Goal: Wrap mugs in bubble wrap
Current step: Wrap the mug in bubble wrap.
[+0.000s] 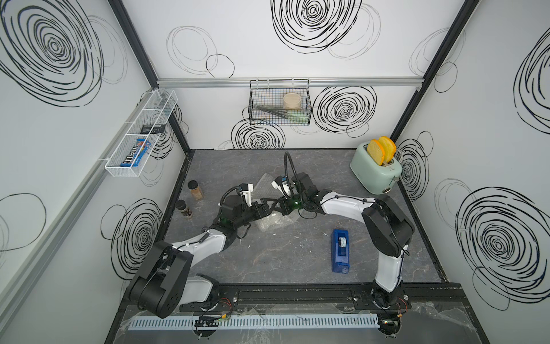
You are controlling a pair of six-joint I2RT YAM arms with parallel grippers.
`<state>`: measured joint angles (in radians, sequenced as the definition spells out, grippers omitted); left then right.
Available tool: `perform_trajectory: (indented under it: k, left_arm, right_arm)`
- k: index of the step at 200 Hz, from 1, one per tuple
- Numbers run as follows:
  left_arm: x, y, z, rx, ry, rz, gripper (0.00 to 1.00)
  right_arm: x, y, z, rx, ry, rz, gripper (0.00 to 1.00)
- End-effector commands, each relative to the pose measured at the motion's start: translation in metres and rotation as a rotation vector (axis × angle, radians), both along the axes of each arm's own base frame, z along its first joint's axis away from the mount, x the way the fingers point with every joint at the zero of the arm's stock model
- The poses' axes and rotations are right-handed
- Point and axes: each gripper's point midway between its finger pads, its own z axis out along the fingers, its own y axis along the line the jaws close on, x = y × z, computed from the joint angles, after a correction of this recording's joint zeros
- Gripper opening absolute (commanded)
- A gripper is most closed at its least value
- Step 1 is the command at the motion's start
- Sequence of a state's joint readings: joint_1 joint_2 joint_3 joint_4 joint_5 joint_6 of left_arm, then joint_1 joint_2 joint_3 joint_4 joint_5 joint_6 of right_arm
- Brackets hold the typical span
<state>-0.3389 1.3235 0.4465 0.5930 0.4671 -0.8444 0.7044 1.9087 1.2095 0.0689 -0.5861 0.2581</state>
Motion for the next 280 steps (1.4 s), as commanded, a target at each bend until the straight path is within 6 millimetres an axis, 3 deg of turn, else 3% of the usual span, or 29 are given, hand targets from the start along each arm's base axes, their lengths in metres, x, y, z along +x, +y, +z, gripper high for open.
perform_trajectory:
  k: [1,30,49,82,145,186,230,252,280]
  left_arm:
    - [-0.011,0.01,-0.02,0.028,0.1,0.032,0.96]
    - [-0.009,0.014,-0.023,0.084,0.109,0.053,0.94]
    - [-0.009,0.015,-0.029,0.121,0.115,0.061,0.91]
    - [-0.009,0.0,-0.04,0.171,0.129,0.012,0.82]
    - [-0.001,0.015,-0.052,0.265,0.152,0.089,0.36]
    - [0.002,0.017,-0.056,0.264,0.162,0.095,0.16]
    - [0.005,0.019,-0.068,0.319,0.19,0.096,0.09]
    - [0.006,0.023,-0.072,0.342,0.198,0.105,0.09]
    - [0.007,0.022,-0.075,0.363,0.203,0.1,0.08]
  right_arm:
    - [0.003,-0.005,-0.008,-0.045,0.029,-0.017,0.0]
    - [0.004,-0.004,-0.024,-0.066,0.064,-0.014,0.0]
    - [0.004,-0.004,-0.023,-0.063,0.064,-0.013,0.0]
    - [0.004,-0.003,-0.018,-0.057,0.063,-0.009,0.0]
    - [0.001,-0.006,-0.01,-0.055,0.056,-0.01,0.0]
    - [0.001,-0.007,0.006,-0.044,0.039,-0.013,0.0]
    - [0.005,-0.02,0.058,-0.005,-0.022,-0.084,0.23]
    - [0.007,-0.033,0.082,0.015,-0.046,-0.132,0.39]
    - [0.014,-0.068,0.082,0.004,-0.002,-0.265,0.69]
